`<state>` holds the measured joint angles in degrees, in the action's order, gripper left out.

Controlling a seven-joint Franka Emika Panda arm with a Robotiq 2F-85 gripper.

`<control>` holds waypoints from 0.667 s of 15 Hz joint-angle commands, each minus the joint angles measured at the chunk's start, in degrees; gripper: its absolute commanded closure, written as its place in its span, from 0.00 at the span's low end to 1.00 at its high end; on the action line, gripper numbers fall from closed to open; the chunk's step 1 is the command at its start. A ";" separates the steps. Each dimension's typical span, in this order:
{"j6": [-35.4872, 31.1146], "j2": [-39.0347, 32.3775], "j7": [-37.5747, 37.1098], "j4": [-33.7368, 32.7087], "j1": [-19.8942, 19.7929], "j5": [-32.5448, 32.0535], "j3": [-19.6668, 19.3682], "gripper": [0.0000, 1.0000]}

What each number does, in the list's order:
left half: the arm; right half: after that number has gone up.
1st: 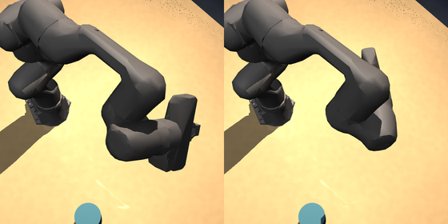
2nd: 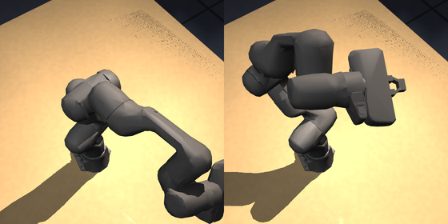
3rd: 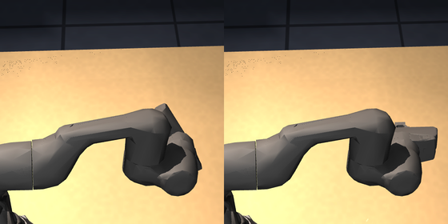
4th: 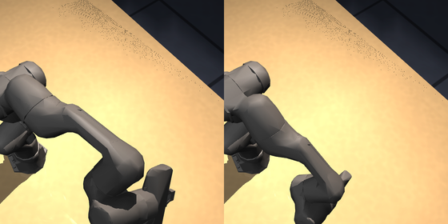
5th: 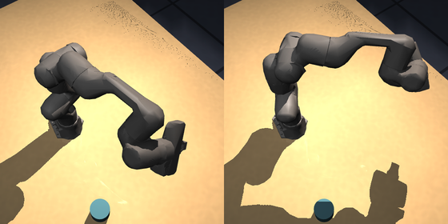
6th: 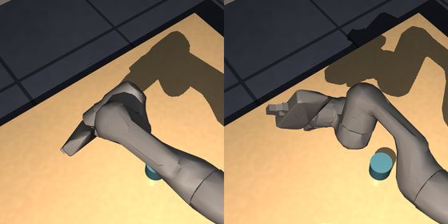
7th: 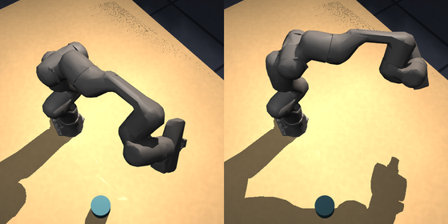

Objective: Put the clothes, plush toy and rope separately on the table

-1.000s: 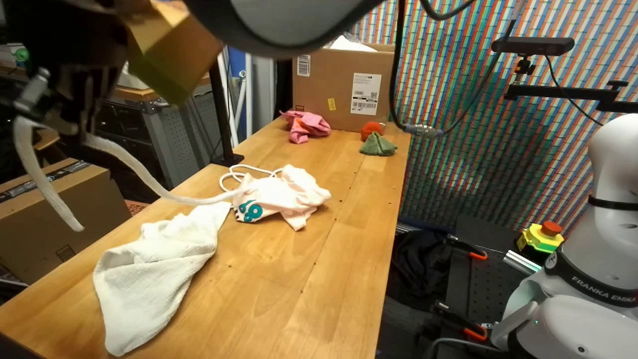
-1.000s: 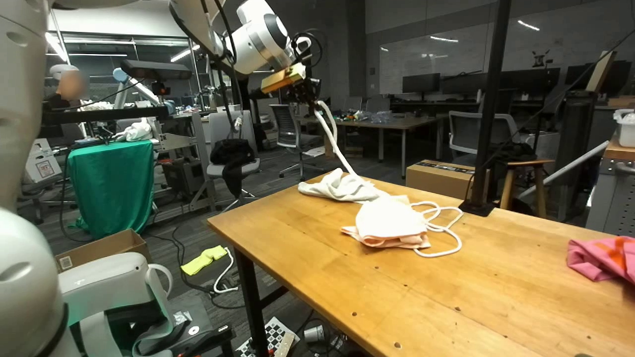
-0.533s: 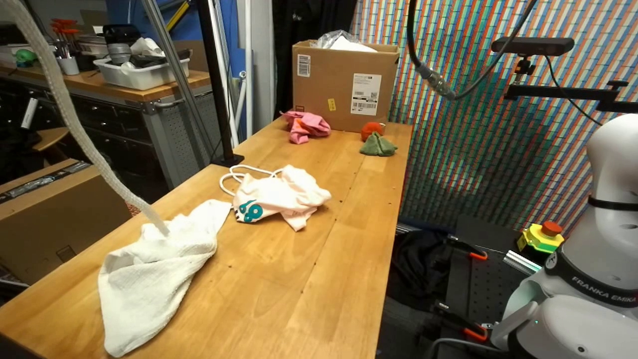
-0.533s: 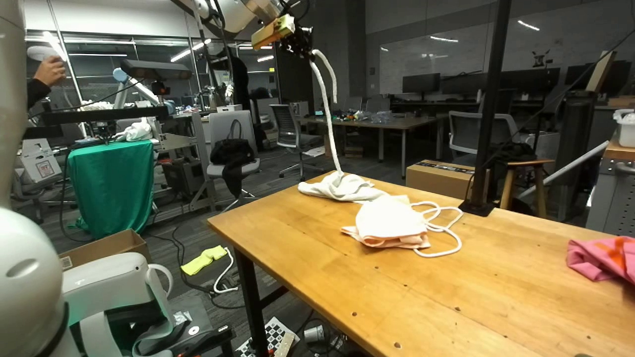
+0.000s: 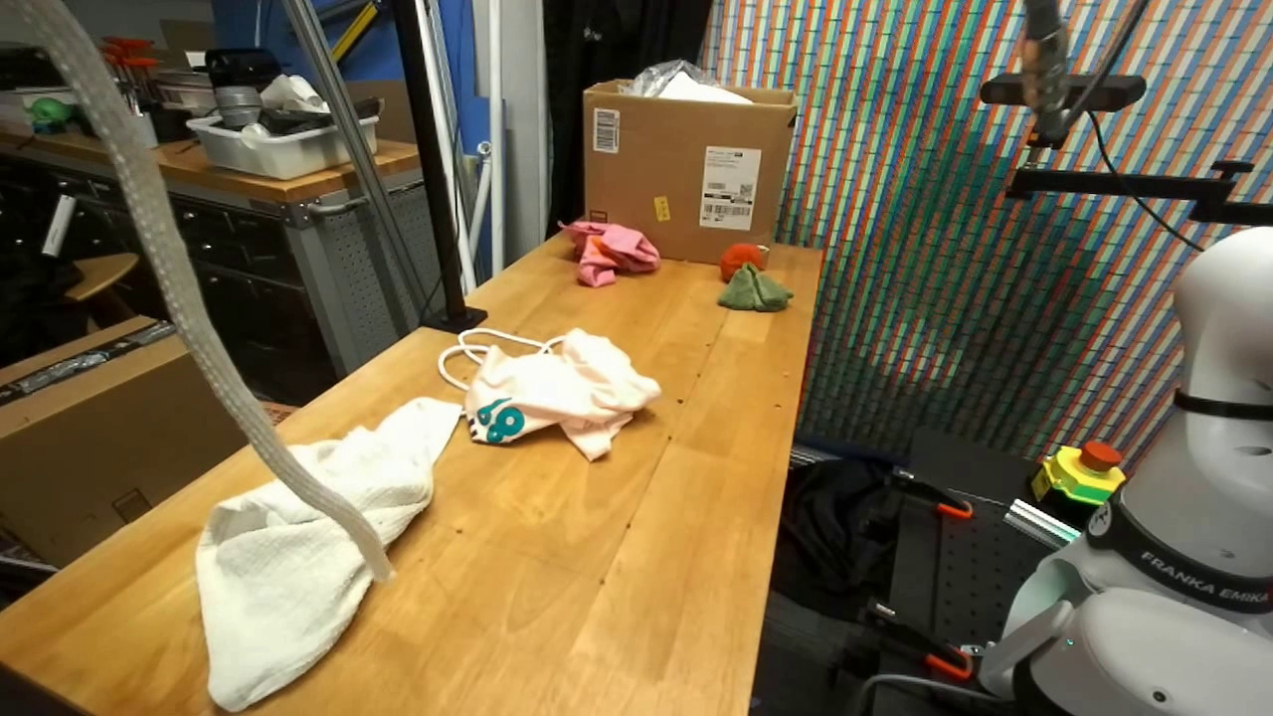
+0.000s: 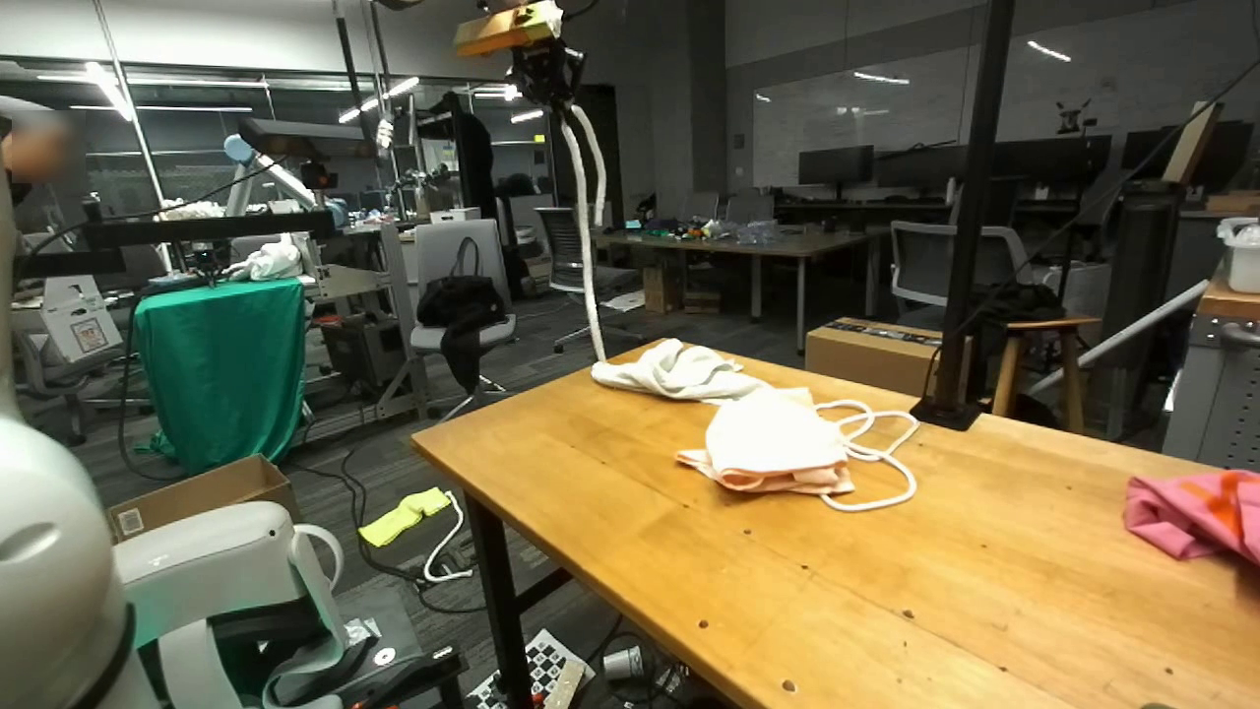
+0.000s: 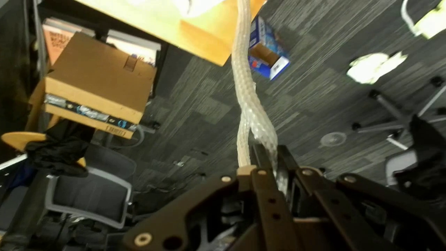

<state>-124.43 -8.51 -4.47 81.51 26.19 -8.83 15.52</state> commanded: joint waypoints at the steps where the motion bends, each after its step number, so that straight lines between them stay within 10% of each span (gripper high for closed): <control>1: 7.37 5.28 10.18 4.25 -2.09 10.47 0.63 0.91; 10: 17.87 6.16 20.95 14.22 -7.75 22.53 -0.05 0.91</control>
<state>-108.77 -3.25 12.33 91.63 20.98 8.79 15.25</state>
